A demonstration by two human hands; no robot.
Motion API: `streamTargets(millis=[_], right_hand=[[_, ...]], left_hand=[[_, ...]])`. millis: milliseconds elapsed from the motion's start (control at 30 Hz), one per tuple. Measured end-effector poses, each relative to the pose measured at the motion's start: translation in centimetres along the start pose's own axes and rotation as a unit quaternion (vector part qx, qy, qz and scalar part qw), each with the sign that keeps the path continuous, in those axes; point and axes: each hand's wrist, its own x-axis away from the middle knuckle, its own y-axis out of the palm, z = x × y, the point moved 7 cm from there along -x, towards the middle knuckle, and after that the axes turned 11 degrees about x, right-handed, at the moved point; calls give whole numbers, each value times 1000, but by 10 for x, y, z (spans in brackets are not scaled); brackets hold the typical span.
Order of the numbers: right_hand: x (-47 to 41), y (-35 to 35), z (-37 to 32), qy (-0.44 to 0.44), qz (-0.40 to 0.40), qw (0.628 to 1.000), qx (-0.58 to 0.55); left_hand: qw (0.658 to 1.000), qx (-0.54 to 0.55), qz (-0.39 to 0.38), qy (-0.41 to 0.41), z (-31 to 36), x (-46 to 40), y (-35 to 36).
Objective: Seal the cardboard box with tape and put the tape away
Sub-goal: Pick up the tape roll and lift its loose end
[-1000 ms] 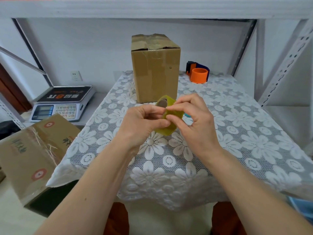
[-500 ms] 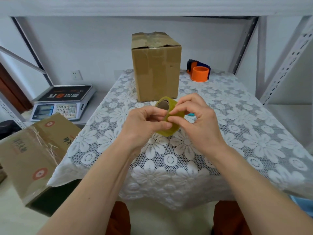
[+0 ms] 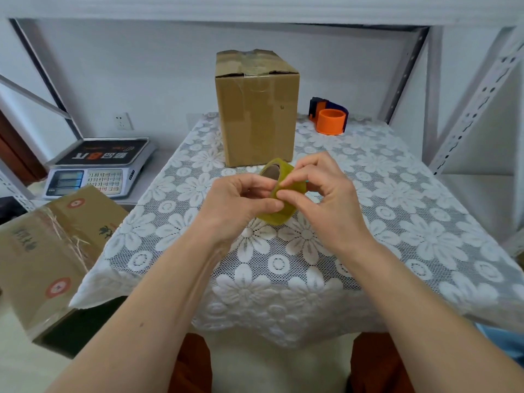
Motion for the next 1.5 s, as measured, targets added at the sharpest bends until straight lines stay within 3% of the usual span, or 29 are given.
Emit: streamTargets(millis=[167, 467, 667, 800, 900, 1033, 1367, 1500], right_hand=[[1, -7, 2, 35, 4, 999, -25], [4, -4, 3, 18, -13, 1000, 21], [7, -12, -3, 13, 74, 997, 31], [12, -18, 2, 143, 136, 978, -69], [19, -6, 15, 253, 94, 951, -150], [22, 13, 25, 304, 40, 927, -217], [13, 7, 21, 255, 16, 938, -233], [15, 12, 20, 256, 3, 921, -294]], left_hand=[[1000, -3, -26, -13, 0, -4, 4], [1000, -11, -11, -20, -4, -6, 5], [999, 25, -28, -2, -1, -8, 13], [999, 28, -7, 31, 0, -8, 17], [998, 19, 10, 55, 1, -8, 21], [997, 2, 16, 71, 0, -7, 26], [997, 6, 25, 72, 4, -6, 21], [997, 11, 15, 69, 6, -7, 20]])
